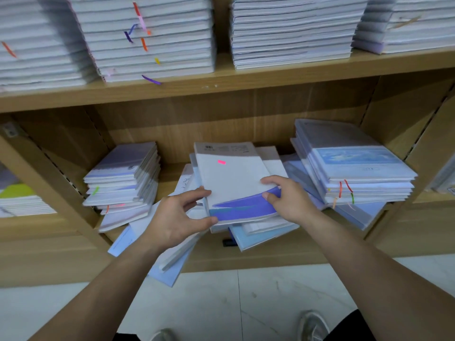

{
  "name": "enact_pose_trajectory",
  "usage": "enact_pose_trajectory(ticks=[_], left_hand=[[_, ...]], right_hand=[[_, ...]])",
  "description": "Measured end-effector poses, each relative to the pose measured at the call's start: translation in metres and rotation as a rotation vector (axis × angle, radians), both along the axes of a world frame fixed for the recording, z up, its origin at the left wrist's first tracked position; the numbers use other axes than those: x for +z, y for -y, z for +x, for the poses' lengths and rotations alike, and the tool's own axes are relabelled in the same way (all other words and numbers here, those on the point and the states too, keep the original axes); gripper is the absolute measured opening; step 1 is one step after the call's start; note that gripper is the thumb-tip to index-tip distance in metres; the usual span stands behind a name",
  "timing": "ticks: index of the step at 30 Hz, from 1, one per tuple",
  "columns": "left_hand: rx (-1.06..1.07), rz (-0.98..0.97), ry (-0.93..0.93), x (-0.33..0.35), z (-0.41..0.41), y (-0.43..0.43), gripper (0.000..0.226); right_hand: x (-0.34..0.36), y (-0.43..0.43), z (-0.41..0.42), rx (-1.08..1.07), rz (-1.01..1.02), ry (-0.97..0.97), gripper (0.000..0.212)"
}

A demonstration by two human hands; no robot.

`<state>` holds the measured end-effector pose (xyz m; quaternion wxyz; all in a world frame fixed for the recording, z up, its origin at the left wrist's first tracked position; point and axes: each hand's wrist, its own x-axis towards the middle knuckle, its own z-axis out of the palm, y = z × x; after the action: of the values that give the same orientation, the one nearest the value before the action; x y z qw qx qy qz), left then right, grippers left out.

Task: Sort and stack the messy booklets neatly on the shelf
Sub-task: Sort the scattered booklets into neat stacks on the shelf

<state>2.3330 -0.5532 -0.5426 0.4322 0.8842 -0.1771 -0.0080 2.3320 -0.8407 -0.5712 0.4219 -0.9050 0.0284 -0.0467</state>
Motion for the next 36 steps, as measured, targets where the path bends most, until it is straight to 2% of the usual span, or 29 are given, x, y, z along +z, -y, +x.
enact_pose_trajectory(ticks=[4,11,16,21,29,32,36], left_hand=[[-0.04,0.046,0.061,-0.002,0.001,-0.014,0.059],[-0.085,0.182,0.1,-0.004,0.015,-0.016,0.075],[-0.122,0.22,0.118,-0.006,0.026,-0.019,0.076],[-0.162,0.172,0.167,-0.009,0.033,-0.013,0.068],[-0.151,-0.074,0.196,0.005,0.025,0.0,0.051],[-0.148,-0.144,0.235,0.022,0.02,0.0,0.049],[-0.15,-0.125,0.236,0.035,0.011,-0.004,0.051]], right_hand=[[-0.002,-0.002,0.004,-0.005,-0.006,-0.006,0.039],[-0.002,-0.005,0.005,0.004,0.005,-0.008,0.038],[0.0,-0.005,0.008,0.022,0.027,-0.014,0.039],[0.001,-0.002,0.007,0.017,0.057,-0.01,0.038],[0.012,-0.006,0.007,-0.036,0.158,0.047,0.042],[0.015,-0.009,0.005,-0.03,0.19,0.109,0.036],[0.024,-0.01,0.006,-0.029,0.264,0.222,0.019]])
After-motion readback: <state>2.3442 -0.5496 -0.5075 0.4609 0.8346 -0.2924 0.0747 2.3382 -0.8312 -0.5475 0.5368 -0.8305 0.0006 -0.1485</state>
